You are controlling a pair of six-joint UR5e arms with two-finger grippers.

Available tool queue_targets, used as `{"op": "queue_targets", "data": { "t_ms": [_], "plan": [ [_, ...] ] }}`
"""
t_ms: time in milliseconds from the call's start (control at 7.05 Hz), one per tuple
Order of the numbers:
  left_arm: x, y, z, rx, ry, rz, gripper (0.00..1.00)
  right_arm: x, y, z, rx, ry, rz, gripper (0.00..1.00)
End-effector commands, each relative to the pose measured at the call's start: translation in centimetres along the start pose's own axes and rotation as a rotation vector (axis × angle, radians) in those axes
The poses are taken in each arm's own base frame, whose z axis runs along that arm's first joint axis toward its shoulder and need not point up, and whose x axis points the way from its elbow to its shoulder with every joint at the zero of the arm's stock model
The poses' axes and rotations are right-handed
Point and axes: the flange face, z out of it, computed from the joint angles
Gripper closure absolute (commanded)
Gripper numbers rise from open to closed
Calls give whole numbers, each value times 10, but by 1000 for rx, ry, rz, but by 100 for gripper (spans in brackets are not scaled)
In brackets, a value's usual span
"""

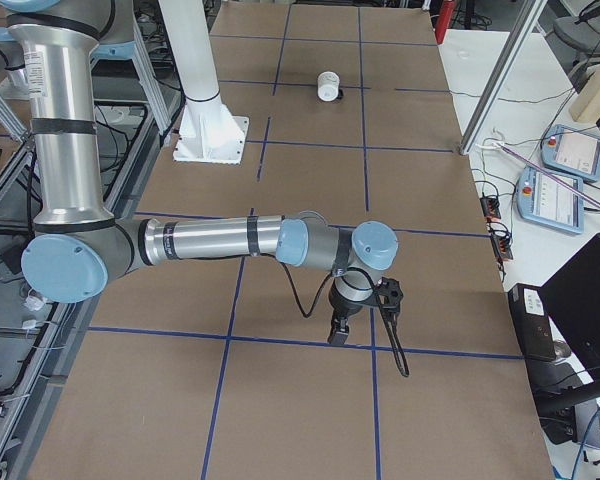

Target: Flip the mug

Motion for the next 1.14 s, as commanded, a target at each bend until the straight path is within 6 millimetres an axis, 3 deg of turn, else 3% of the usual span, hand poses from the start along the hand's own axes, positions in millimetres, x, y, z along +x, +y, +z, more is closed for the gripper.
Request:
{"op": "queue_targets", "data": {
  "t_ms": [0,426,568,710,852,994],
  "plan": [
    [3,0,-4,11,-1,12,0,0,0,0,0,0,0,0],
    [21,-19,-17,42,10,43,0,0,0,0,0,0,0,0],
    [42,-38,-32,73,16,59,0,0,0,0,0,0,0,0],
    [73,-58,-36,86,28,58,0,0,0,0,0,0,0,0],
    [126,-77,-36,92,48,80,0,0,0,0,0,0,0,0],
    [159,-86,-36,105,68,82,0,0,0,0,0,0,0,0]
  ]
}}
